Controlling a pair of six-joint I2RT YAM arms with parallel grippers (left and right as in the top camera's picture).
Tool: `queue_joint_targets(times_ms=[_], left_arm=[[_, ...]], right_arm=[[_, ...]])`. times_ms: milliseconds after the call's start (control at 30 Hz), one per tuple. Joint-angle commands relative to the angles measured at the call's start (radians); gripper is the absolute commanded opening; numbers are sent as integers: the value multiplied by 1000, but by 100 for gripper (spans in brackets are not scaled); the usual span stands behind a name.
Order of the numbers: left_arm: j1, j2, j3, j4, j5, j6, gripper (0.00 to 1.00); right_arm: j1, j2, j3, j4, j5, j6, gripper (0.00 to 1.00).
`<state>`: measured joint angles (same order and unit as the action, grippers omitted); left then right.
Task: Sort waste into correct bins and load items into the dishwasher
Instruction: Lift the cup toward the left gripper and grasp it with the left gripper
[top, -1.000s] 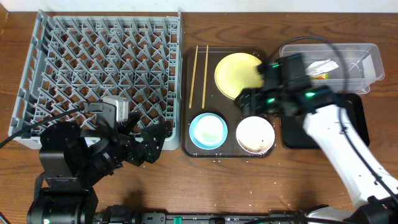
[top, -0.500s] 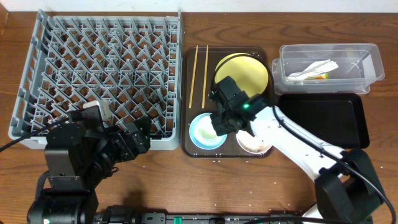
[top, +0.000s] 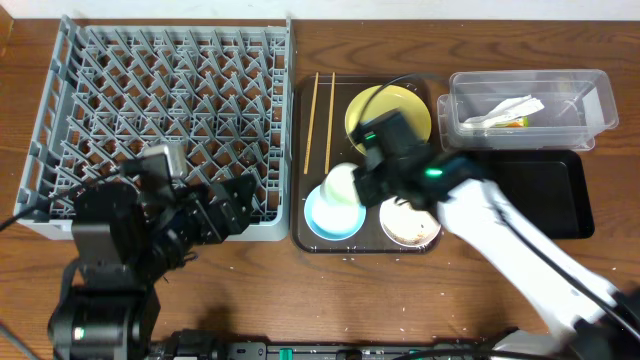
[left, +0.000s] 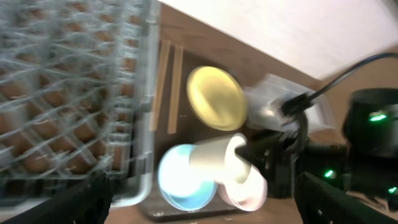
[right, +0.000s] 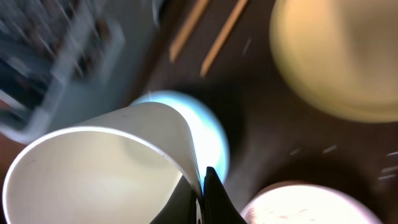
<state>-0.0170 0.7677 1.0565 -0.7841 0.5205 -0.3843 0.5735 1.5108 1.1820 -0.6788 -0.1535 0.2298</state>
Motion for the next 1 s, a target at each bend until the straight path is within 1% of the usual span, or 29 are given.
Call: queue_joint_targets(times_ms=[0,33,67,100,133,167,233,267,300,333,400,500,567,700,867,967], left_arm=[[-2,59,21,47,206,-21,93],[-2,79,21,64,241,-22,93],[-2,112,21,90,303,-22,92],[-2,131,21,103,338,-22,92],[-2,155,21,117,379,-22,93],[-2,175,21,129,416,-22,93],[-2,219,21,153,516,-21,93],[-2,239,21,166,568,-21,93],[-2,283,21,190,675,-21,93],[-2,299,21,198,707,-21,93],[-2,330,21,216,769,-21,93],[-2,363,21,253,875,-21,92],[-2,374,21,267,933,-19,89],[-2,373,21,296,989,-18,83],[-2,373,21,297,1025,-18,83],[-2,373,21,297,1033,-18,83]], right_arm=[[-104,-119,3,41,-105,-38,1],[-140,-140,3,63,-166,-47,1],[-195,-161,3,98,-302,-72,1],[-220,-166,3,116,-385,-89,1],[-264,-170,3,150,-540,-116,1],[-285,-170,3,170,-637,-124,1],[-328,-162,3,227,-917,-148,1],[-334,-160,3,246,-994,-151,1],[-336,-154,3,294,-1138,-151,1],[-332,-152,3,313,-1177,-151,1],[-316,-151,3,349,-1209,-153,1],[-294,-151,3,378,-1204,-149,1],[-277,-150,3,383,-1181,-149,1],[-233,-149,2,384,-1078,-148,1],[-172,-149,2,391,-914,-111,1],[-170,-149,3,416,-906,-109,1]])
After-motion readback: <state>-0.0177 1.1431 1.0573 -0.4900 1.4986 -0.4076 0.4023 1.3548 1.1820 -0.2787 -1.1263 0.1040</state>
